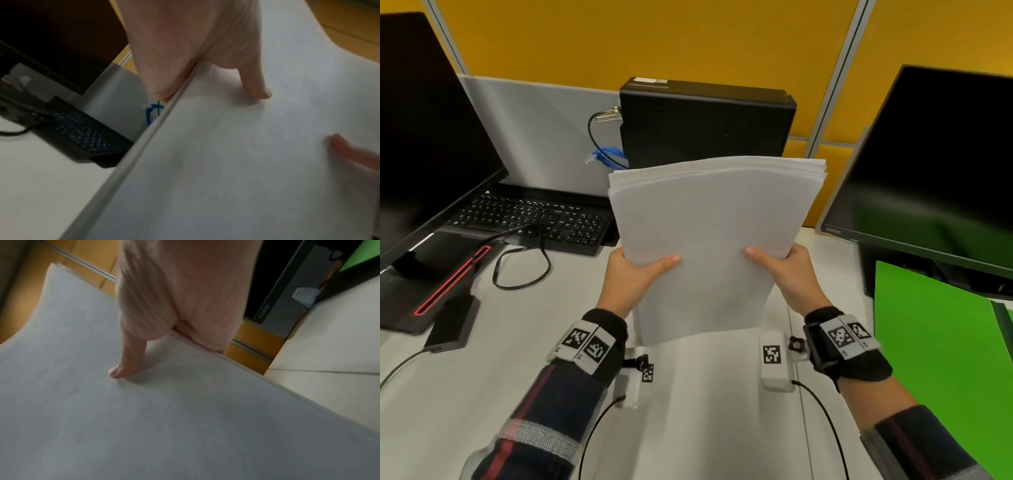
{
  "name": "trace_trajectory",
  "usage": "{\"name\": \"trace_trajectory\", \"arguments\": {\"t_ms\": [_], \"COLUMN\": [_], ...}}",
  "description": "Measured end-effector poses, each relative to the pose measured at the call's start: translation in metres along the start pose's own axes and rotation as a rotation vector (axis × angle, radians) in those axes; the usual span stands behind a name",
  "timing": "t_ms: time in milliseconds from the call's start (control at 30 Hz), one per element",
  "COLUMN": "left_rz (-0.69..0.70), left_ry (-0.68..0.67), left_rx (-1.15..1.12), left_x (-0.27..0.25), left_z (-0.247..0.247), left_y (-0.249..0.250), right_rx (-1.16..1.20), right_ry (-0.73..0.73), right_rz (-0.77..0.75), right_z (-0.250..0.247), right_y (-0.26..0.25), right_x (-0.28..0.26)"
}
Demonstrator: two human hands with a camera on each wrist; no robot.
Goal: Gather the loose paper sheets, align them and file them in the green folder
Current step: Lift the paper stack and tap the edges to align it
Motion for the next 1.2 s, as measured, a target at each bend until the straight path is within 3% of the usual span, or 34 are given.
{"name": "trace_trajectory", "arguments": {"t_ms": [233,433,667,767,833,900,1033,1200], "left_rz": [0.113,-0.058,-0.009,-0.022,-0.07,-0.117,-0.121,-0.081], "left_ry": [0.109,0.066,0.274,0.356,0.35,0.289,0.185,0.267], "left_rx": [-0.04,-0.03,-0.158,-0.332,-0.453,-0.555,-0.62,-0.499], "left_x": [0.002,-0.004,0.004,0.005,0.007,0.008,0.009,0.005], "left_z": [0.005,0.008,-0.021,-0.029,-0.024,-0.012,0.003,-0.046], "left_y": [0.022,-0.02,-0.012,-0.015,-0.021,-0.028,-0.031,-0.039], "right_rx": [0.032,-0.022,-0.178,0.023,0.311,0.438,0.386,0.164], "right_ry": [0.109,0.089,-0.129,-0.073,-0.033,-0.062,-0.084,0.062], "right_rz": [-0.138,0.052,0.263,0.212,0.157,0.13,0.114,0.113], "right_z": [-0.004,-0.001,-0.015,-0.024,-0.02,-0.006,0.016,-0.025], "right_y": [-0.021,0.028,0.051,0.053,0.055,0.057,0.056,0.051], "right_x": [0.003,-0.006,-0.015,-0.018,-0.016,-0.013,-0.007,-0.014]}}
Point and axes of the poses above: each hand's wrist, its own x-axis towards the middle knuckle, its own z-axis out of the palm, y = z × x, the point moved 6 cm from there along x, towards the middle knuckle, and after that the axes turned 12 degrees about -y, right-handed, at the moved point
